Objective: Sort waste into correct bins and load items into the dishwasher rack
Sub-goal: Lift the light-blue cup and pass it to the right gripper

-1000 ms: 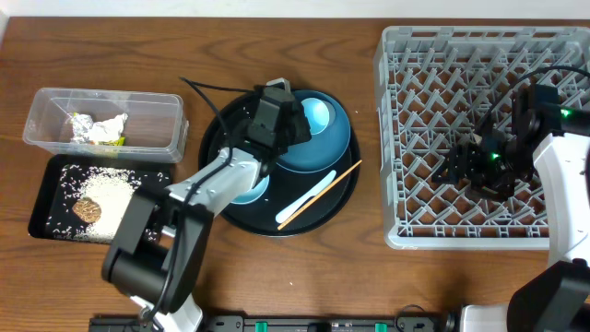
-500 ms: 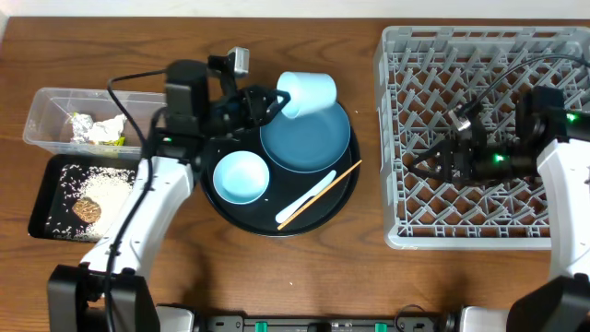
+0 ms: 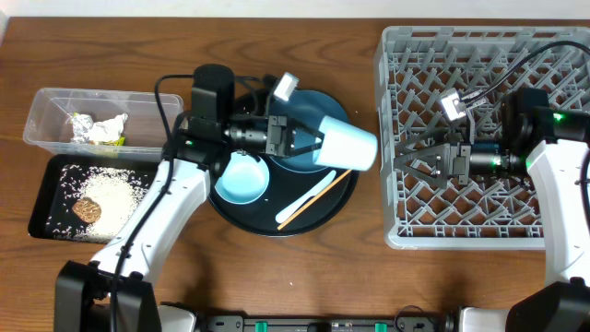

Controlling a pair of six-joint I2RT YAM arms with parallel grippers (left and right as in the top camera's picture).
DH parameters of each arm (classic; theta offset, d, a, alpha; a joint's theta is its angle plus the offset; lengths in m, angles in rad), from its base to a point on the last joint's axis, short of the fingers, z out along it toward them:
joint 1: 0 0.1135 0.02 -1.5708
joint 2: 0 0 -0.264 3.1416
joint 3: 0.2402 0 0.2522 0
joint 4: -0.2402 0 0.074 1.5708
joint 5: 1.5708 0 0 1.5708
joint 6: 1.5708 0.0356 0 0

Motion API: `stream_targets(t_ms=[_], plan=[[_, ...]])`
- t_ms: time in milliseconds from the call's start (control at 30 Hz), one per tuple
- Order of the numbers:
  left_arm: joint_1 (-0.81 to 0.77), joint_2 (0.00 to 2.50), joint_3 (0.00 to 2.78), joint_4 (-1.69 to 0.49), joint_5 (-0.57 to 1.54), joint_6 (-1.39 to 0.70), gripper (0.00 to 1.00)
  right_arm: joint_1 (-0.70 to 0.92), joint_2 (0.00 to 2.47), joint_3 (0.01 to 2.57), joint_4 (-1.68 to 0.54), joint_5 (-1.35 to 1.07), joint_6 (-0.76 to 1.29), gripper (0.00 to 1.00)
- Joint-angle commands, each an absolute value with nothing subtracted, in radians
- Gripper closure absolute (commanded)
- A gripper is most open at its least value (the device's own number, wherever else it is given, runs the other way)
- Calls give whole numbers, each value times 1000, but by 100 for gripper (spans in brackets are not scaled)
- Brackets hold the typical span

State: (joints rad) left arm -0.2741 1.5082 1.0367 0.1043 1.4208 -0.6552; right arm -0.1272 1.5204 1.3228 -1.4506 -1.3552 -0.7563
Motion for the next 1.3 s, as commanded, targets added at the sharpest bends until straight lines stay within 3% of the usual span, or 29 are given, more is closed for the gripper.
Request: stream_targets(t_ms=[0,233,800,1267], plan=[[-290,1504,1060,123,1465,-661,94,-98,1509,1332,-1451,-1453,-857,20],[-292,1504,1060,134,1447,-668,94,-44,1509,1332,-1450,-1480,-920,16],[-296,1504,1060,321,1429,-791,94,28,1510,1332,-1409,-1558,-1003,19],[-327,1504,1060,324,1429,-791,94,49,1510,1332,-1368,-1558,-1003,30]])
